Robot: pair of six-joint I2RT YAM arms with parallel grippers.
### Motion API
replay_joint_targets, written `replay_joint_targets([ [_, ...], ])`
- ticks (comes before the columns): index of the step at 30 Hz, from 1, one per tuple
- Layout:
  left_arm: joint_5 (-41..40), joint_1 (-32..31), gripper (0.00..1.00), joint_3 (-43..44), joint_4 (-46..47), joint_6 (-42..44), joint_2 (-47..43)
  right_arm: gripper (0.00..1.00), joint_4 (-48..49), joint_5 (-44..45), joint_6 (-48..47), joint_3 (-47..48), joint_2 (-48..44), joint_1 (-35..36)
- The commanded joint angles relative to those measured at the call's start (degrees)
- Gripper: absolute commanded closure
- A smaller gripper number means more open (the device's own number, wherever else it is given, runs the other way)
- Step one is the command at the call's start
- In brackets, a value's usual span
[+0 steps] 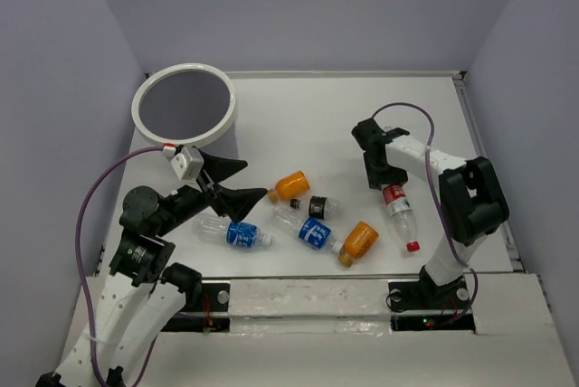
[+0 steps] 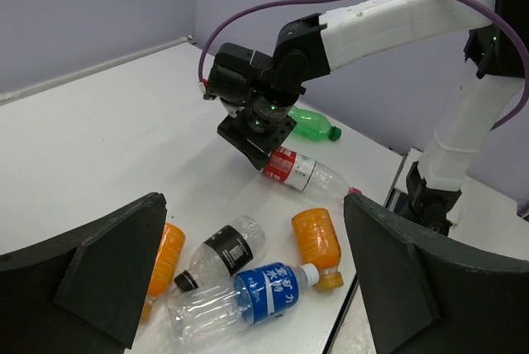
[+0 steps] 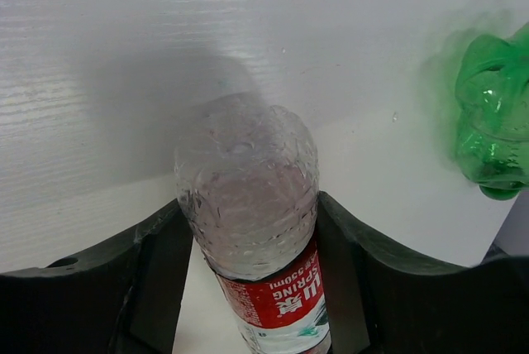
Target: Put the plastic bottles in the bin
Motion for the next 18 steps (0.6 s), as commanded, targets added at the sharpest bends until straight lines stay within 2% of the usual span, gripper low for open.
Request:
replay_joint_targets([
  [1,-0.4,0.1,0.01,0.8,1.4,0.6,-0.2,0.46,-2.2,7.4,0.8,5.4,-5.6,-0.3],
  [7,3.4,0.1,0.01,2.0,7.3,-3.7,0.1,0.48,-6.7,9.7,-1.3,16.0,-13.8,1.6],
  [10,-0.2,0.1,0.01,4.6,7.1,-3.6,0.5,0.56,-0.7,7.4,-4.7,22.3,-18.5,3.7],
  [12,-3.3,0.1,0.01,6.8,6.9,-3.5,0.2,0.58,7.5,-0.2,-6.8,24.6,-21.7,4.3],
  [13,-5.7,0.0,0.01,7.3,7.3,-3.8,-0.3,0.57,10.6,-8.0,-6.4,25.0,-22.5,4.3],
  [14,-6.3,0.0,0.01,7.3,7.6,-4.0,-0.6,0.53,14.0,-12.3,-5.7,25.4,-23.2,4.3],
  [17,-8.2,0.1,0.01,6.7,8.5,-4.2,-1.4,0.52,31.5,-25.0,-0.8,25.6,-23.9,4.3],
  [18,-9.0,0.0,0.01,6.3,8.5,-3.9,-1.9,0.52,31.6,-27.3,0.8,25.9,-23.9,4.3],
])
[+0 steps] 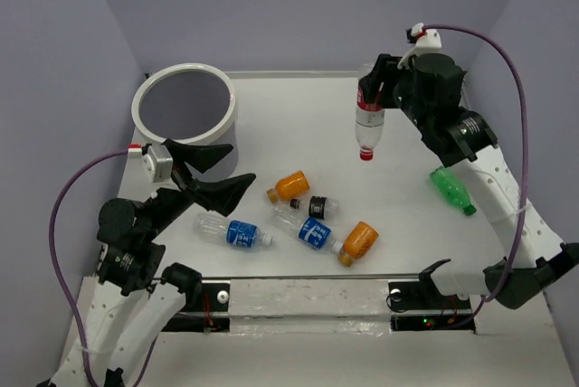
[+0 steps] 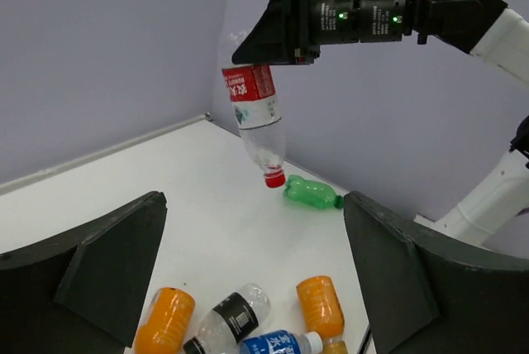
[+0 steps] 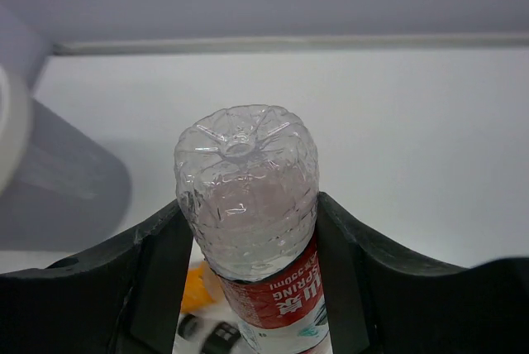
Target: Put the plastic bottles in the bin
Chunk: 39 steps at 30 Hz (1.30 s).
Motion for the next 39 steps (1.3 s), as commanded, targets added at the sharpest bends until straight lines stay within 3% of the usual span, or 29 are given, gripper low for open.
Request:
replay_joint_targets([
  [1,-6.2,-0.1,0.01,-0.1,3.3,-0.4,-2.2,0.52,24.7,-22.5,7.5,2.2,2.5,0.4],
  [4,-11.4,0.4,0.01,-2.4,3.0,0.7,-4.5,0.54,42.0,-30.0,15.8,2.8,6.7,1.6],
  [9,-13.4,2.2,0.01,-2.4,1.5,1.5,-5.6,0.56,67.8,-30.8,26.2,5.3,16.7,4.2],
  [14,-16.0,2.3,0.01,-2.7,0.2,1.5,-5.5,0.56,81.3,-31.7,34.0,16.0,30.6,7.0],
  [21,-16.7,2.2,0.01,-2.5,-0.8,1.8,-6.6,0.56,76.6,-32.1,33.0,31.0,43.1,10.0],
  [26,-17.6,2.0,0.01,-2.4,-1.3,2.2,-7.4,0.54,71.7,-31.8,28.6,32.3,47.2,13.1],
  [30,-18.0,1.7,0.01,-2.4,-1.6,2.4,-7.4,0.42,63.9,-33.8,24.7,37.1,50.3,14.5],
  [35,-18.5,1.6,0.01,-2.4,-1.7,2.4,-7.4,0.11,52.5,-35.0,19.4,49.2,54.3,16.1],
  [39,-18.8,1.7,0.01,-2.3,-1.8,2.5,-7.7,0.05,50.3,-34.0,17.5,49.5,52.9,16.1],
])
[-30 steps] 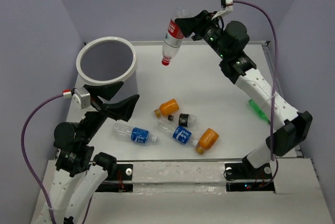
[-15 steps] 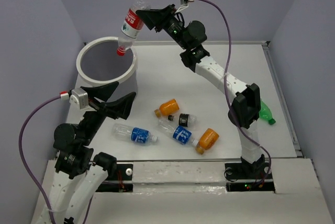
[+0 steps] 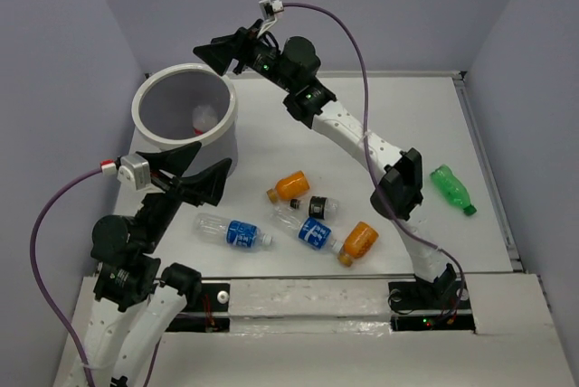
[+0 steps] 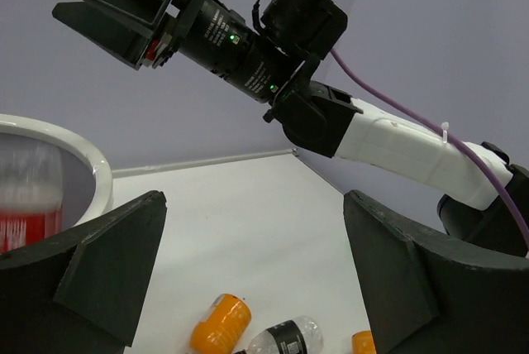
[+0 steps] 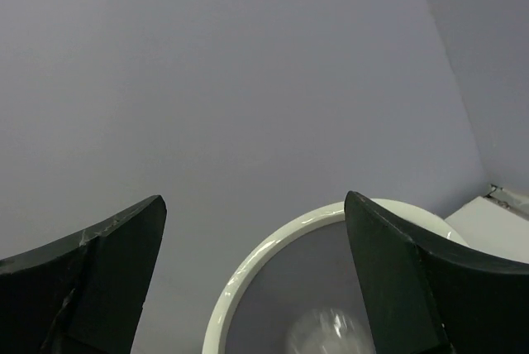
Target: Put the plastic bottles in the bin
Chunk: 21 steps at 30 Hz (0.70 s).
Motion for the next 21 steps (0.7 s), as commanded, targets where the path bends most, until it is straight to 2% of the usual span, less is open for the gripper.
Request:
replay_joint_targets([
  [1,-0.7,-0.2,0.01,-0.3,1.8,0.9,-0.6,0.05,-5.7,1.0,-6.2,3.7,-5.0,0.1],
  [3,-0.7,-0.2,0.01,-0.3,1.8,0.9,-0.7,0.05,-7.8,3.1,-8.7,1.4,-7.9,0.1],
  [4,-0.7,-0.2,0.01,-0.3,1.7,1.0,-1.0,0.06,-9.7,4.7,-10.2,-1.0,-12.8,0.1],
  [6,-0.9,-0.4,0.01,-0.3,1.7,1.1,-1.3,0.09,-13.7,12.9,-15.9,-12.7,-19.5,0.1],
  [7,-0.7,-0.6,0.01,-0.3,1.7,1.1,-1.5,0.09,-15.4,22.5,-19.7,-22.8,-26.8,-0.5],
  [8,-0.4,-1.1,0.01,-0.2,1.7,1.1,-1.7,0.11,-17.1,27.4,-21.0,-28.1,-30.6,-1.3],
  [10,0.6,-1.8,0.01,0.0,1.8,1.1,-2.5,0.12,-25.0,36.3,-21.0,-38.8,-37.7,-3.5],
  [11,1.0,-2.3,0.01,0.0,2.0,1.1,-2.7,0.12,-28.1,41.3,-18.3,-44.0,-41.1,-7.9],
  [12,1.4,-3.2,0.01,0.1,2.1,1.1,-3.6,0.12,-35.0,42.1,-16.3,-53.8,-47.4,-10.7],
  [13,1.5,-3.8,0.01,0.0,2.2,1.2,-3.9,0.12,-38.5,41.8,-12.1,-58.3,-50.4,-14.2],
  [14,1.4,-4.5,0.01,0.1,2.0,1.3,-4.2,0.12,-41.2,40.0,-10.9,-62.5,-56.0,-21.4],
  [15,1.4,-5.8,0.01,0.2,2.0,1.4,-4.6,0.12,-46.7,38.7,-10.1,-69.2,-58.4,-24.9],
  [18,1.0,-7.7,0.01,0.3,2.0,1.7,-5.3,0.07,-55.5,39.9,-9.7,-74.7,-65.6,-34.8],
  [21,0.6,-10.1,0.01,0.3,1.7,1.9,-6.1,0.04,-61.8,45.1,-11.9,-75.4,-66.7,-40.0],
])
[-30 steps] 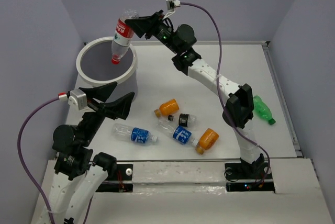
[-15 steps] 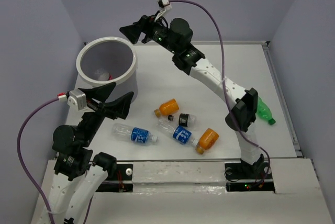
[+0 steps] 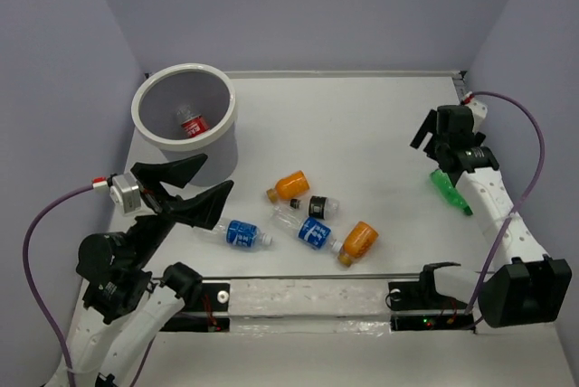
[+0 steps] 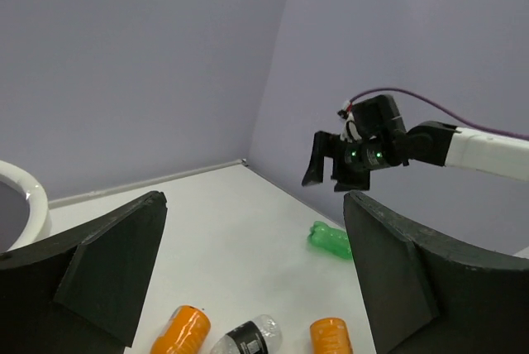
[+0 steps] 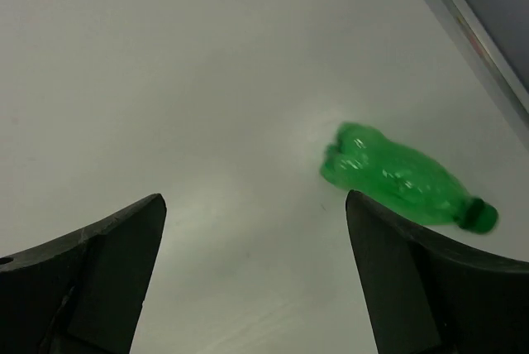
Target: Put the plastic bottles in the bin
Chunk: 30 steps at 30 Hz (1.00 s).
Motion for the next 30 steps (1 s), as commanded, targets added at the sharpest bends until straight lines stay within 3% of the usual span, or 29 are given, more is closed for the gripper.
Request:
replay_joint_targets([
  [1,0.3,-3.3,0.01,0.3,2.0,1.2,-1.4,0.04,-14.2,8.7,-2.7,0.5,-2.1,-3.6],
  [4,0.5,-4.7,0.01,0.4,1.9,1.2,-2.1,0.03,-19.1,10.9,-6.0,2.5,2.4,-8.1],
  [7,0.0,-5.7,0.01,0.6,1.8,1.6,-3.2,0.04,-22.7,3.5,-11.9,6.1,10.2,-8.1],
  [11,-1.9,-7.2,0.01,0.9,0.9,2.4,-4.0,0.05,-25.3,2.7,-19.9,10.6,19.9,-8.1],
  [15,-2.8,-8.0,0.01,1.1,0.5,2.9,-4.6,0.08,-24.0,-3.4,-24.1,10.7,22.0,-8.1],
  [22,-4.7,-9.9,0.01,1.4,-0.4,3.7,-5.4,0.08,-22.0,4.7,-27.8,10.8,29.2,-9.1],
  [24,-4.9,-10.1,0.01,1.4,-0.5,3.9,-5.6,0.08,-22.0,10.5,-28.0,11.2,31.8,-9.1],
  [30,-6.0,-10.6,0.01,1.4,-1.1,4.3,-5.5,0.09,-20.0,12.4,-29.1,13.0,40.3,-9.7],
])
